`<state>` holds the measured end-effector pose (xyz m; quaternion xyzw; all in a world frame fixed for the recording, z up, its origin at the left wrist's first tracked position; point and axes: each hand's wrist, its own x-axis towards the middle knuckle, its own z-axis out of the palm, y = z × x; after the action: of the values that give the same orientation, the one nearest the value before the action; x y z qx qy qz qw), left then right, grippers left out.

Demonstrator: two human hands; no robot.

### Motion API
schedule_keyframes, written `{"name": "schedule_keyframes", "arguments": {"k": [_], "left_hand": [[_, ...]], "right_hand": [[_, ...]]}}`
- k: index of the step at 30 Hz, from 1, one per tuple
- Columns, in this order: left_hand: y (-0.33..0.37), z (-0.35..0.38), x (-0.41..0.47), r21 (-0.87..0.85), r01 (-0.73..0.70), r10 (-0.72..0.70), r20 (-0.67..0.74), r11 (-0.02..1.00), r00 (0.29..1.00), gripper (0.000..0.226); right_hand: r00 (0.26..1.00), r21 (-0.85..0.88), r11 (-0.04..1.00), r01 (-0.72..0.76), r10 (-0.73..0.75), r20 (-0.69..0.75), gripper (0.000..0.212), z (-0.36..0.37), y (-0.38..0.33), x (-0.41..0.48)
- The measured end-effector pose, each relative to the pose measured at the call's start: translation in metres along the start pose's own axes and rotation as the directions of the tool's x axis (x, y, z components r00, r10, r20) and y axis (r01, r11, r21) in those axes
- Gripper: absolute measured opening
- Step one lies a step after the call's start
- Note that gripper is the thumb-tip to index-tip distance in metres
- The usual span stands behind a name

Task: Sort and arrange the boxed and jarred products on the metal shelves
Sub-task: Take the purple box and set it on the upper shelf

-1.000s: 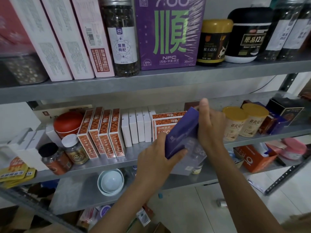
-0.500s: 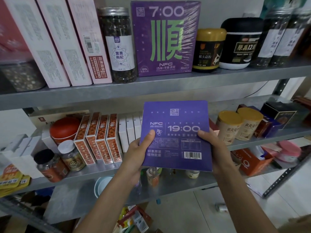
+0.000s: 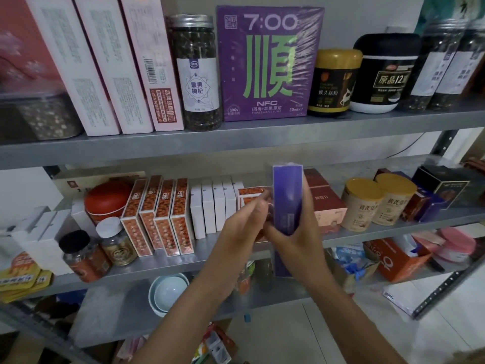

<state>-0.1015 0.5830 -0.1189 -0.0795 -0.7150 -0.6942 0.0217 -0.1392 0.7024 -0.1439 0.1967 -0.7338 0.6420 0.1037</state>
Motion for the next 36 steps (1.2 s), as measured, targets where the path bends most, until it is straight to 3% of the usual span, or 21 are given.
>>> {"name": "schedule_keyframes", "arguments": {"k": [4, 6, 9, 12, 15, 17, 20, 23, 28, 30, 32, 34, 36], "left_hand": [[0.006, 0.000, 0.003, -0.092, -0.001, -0.006, -0.074, 0.996, 0.997, 0.106], [0.005, 0.000, 0.002, -0.160, 0.003, -0.025, -0.139, 0.987, 0.990, 0.103], [0.003, 0.001, 0.007, -0.189, -0.021, -0.031, -0.270, 0.982, 0.962, 0.072], [0.007, -0.003, 0.014, -0.100, -0.066, 0.032, -0.309, 0.993, 0.950, 0.057], [0.024, -0.013, 0.019, 0.042, -0.176, 0.181, -0.172, 0.983, 0.968, 0.042], [0.041, -0.014, 0.021, 0.127, -0.284, 0.292, -0.050, 0.950, 0.955, 0.034], [0.064, -0.013, 0.030, 0.159, -0.412, 0.412, 0.033, 0.897, 0.911, 0.036], [0.080, -0.015, 0.044, 0.114, -0.454, 0.452, 0.039, 0.884, 0.891, 0.042], [0.100, -0.022, 0.061, 0.123, -0.493, 0.493, 0.032, 0.861, 0.869, 0.049], [0.113, -0.031, 0.066, 0.221, -0.554, 0.557, 0.056, 0.802, 0.829, 0.065], [0.127, -0.046, 0.074, 0.434, -0.604, 0.663, 0.020, 0.668, 0.748, 0.071], [0.141, -0.065, 0.088, 0.741, -0.470, 0.756, -0.077, 0.480, 0.651, 0.072], [0.155, -0.082, 0.100, 0.938, -0.203, 0.816, -0.124, 0.283, 0.564, 0.057]], "right_hand": [[0.985, -0.015, 0.996, 0.087, -0.084, 0.148, 0.097, 0.006, -0.005, -0.011], [0.957, -0.086, 0.979, 0.186, -0.160, 0.242, 0.095, 0.007, -0.007, -0.017], [0.928, -0.039, 0.982, 0.187, -0.164, 0.335, 0.092, 0.002, -0.007, -0.022], [0.952, -0.206, 0.941, 0.270, -0.230, 0.200, 0.072, -0.019, -0.005, -0.010], [0.940, -0.487, 0.838, 0.245, -0.328, -0.092, 0.054, -0.051, -0.017, 0.026], [0.848, -0.649, 0.682, 0.338, -0.520, -0.105, 0.051, -0.069, -0.035, 0.054], [0.621, -0.762, 0.372, 0.531, -0.782, 0.050, 0.057, -0.082, -0.061, 0.085], [0.538, -0.771, 0.307, 0.558, -0.841, 0.055, 0.073, -0.080, -0.086, 0.107], [0.363, -0.819, 0.175, 0.546, -0.931, 0.044, 0.072, -0.079, -0.108, 0.139], [0.329, -0.822, 0.176, 0.542, -0.944, 0.015, 0.071, -0.079, -0.114, 0.152], [0.308, -0.829, 0.197, 0.523, -0.951, -0.032, 0.071, -0.078, -0.120, 0.166], [0.297, -0.833, 0.217, 0.509, -0.953, -0.067, 0.071, -0.076, -0.125, 0.179], [0.292, -0.842, 0.217, 0.494, -0.953, -0.075, 0.070, -0.071, -0.129, 0.191]]}}
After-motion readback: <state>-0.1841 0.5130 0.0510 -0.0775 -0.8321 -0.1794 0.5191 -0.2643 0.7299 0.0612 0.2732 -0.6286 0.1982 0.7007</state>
